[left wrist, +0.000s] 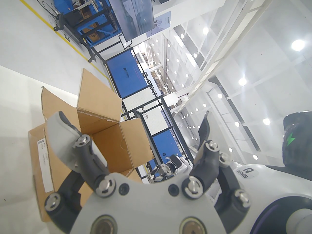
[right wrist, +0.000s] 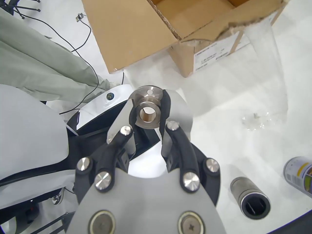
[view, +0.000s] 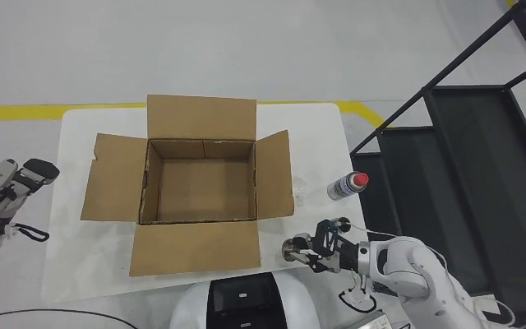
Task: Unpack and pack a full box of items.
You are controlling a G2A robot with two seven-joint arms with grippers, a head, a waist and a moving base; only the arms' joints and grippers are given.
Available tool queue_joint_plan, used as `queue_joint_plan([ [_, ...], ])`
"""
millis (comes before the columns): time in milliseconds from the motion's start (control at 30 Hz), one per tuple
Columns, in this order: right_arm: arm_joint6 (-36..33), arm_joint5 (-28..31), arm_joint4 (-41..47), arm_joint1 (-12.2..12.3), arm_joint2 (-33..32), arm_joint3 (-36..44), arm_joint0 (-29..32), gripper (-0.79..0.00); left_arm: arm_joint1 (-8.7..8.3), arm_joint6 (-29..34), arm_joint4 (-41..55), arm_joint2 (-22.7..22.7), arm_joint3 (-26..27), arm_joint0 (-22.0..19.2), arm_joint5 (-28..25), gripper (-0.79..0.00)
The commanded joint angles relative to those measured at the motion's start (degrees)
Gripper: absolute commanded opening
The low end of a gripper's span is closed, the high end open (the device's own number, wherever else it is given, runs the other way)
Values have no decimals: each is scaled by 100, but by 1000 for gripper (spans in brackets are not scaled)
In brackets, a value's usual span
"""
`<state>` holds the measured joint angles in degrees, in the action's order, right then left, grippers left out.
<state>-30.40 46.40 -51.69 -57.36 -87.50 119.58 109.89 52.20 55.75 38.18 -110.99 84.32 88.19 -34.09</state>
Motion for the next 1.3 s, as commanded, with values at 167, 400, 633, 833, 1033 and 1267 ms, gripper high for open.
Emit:
queue_joint_plan([
  [167,181,-179,-115,-8,82,26,-57,-785,0,0,0,0,0,0,0,0],
  [400,181,-179,-115,-8,82,26,-57,-785,0,0,0,0,0,0,0,0],
  [633,202,-207,-116,-9,82,24,-63,-785,0,0,0,0,0,0,0,0],
  [833,944,-343,-105,-55,355,106,-386,-785,0,0,0,0,0,0,0,0],
  [1033,1338,-656,22,-143,997,111,-1030,-785,0,0,0,0,0,0,0,0],
  [1267,1219,-1662,-123,-283,1737,-258,-1841,-785,0,0,0,0,0,0,0,0],
])
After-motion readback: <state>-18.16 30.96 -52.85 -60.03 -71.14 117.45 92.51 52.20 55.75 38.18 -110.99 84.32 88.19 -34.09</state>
